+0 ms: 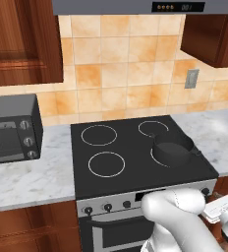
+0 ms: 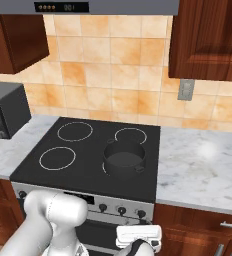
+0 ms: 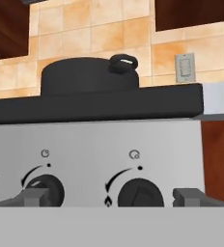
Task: Turn off the front right burner of the stove.
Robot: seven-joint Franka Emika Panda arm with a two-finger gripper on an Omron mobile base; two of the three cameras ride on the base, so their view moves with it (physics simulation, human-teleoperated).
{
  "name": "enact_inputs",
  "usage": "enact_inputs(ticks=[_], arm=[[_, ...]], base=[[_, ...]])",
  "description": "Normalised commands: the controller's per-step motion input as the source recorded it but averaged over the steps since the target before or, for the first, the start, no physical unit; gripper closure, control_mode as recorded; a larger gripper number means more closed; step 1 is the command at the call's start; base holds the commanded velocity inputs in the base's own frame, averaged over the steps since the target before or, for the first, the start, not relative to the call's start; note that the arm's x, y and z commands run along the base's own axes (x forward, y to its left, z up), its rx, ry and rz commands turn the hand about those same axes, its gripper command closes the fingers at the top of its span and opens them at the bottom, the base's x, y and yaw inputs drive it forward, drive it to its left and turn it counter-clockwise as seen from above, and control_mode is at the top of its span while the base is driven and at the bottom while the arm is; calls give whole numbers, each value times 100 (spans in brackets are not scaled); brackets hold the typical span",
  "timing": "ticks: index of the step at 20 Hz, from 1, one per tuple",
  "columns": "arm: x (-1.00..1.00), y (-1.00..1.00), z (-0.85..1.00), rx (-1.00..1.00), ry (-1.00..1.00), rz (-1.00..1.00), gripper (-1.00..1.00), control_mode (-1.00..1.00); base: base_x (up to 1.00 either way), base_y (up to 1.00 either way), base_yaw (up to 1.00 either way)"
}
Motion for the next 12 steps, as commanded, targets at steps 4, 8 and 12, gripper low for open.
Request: enact_inputs(ticks=[4, 8, 12], arm=[[14, -4, 0, 0, 0, -1, -100, -100], [23, 0, 0, 0, 0, -1, -100, -100], [17, 0, -2, 0, 0, -2, -100, -100]], base=[[0, 0, 0], [0, 0, 0], [0, 0, 0]])
